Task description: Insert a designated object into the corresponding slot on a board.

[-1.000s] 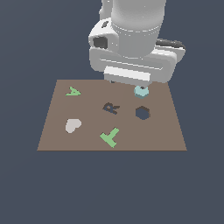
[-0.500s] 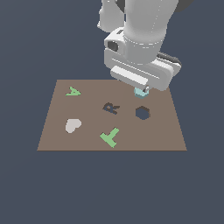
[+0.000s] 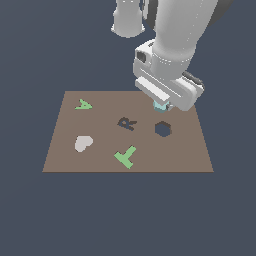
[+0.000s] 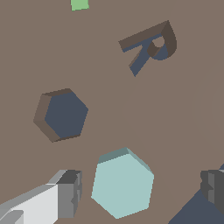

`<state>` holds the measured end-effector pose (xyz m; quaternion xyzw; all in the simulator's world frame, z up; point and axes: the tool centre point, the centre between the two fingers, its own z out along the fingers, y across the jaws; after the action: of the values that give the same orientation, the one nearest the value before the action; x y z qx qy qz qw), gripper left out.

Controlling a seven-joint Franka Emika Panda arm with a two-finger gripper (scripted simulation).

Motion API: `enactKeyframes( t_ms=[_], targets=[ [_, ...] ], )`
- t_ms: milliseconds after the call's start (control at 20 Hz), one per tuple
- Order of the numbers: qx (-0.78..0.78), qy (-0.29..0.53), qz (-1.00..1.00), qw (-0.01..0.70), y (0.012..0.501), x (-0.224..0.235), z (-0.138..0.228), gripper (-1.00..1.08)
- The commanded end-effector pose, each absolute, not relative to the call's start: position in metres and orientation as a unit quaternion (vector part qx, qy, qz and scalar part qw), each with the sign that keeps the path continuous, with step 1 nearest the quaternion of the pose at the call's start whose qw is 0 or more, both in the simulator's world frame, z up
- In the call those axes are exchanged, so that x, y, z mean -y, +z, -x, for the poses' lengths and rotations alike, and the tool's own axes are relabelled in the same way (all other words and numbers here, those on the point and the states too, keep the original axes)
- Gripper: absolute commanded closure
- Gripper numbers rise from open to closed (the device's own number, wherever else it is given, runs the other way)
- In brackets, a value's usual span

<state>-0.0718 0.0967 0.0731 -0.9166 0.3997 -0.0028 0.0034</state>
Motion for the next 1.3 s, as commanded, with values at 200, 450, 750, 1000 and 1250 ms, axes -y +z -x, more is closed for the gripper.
enactKeyframes(
  t_ms=[200, 450, 750, 1000, 1250],
  targets=[
    [-0.451, -0.002, 0.893, 0.001, 0.059, -0.109, 0.076, -0.92],
    [-0.473, -0.001, 0.881, 0.000, 0.053, -0.116, 0.078, -0.92],
    [-0.483, 0.000, 0.876, 0.000, 0.050, -0.119, 0.078, -0.92],
    [-0.482, 0.000, 0.876, 0.000, 0.045, -0.118, 0.078, -0.92],
    [-0.483, 0.000, 0.876, 0.000, 0.031, -0.119, 0.078, -0.92]
  ],
)
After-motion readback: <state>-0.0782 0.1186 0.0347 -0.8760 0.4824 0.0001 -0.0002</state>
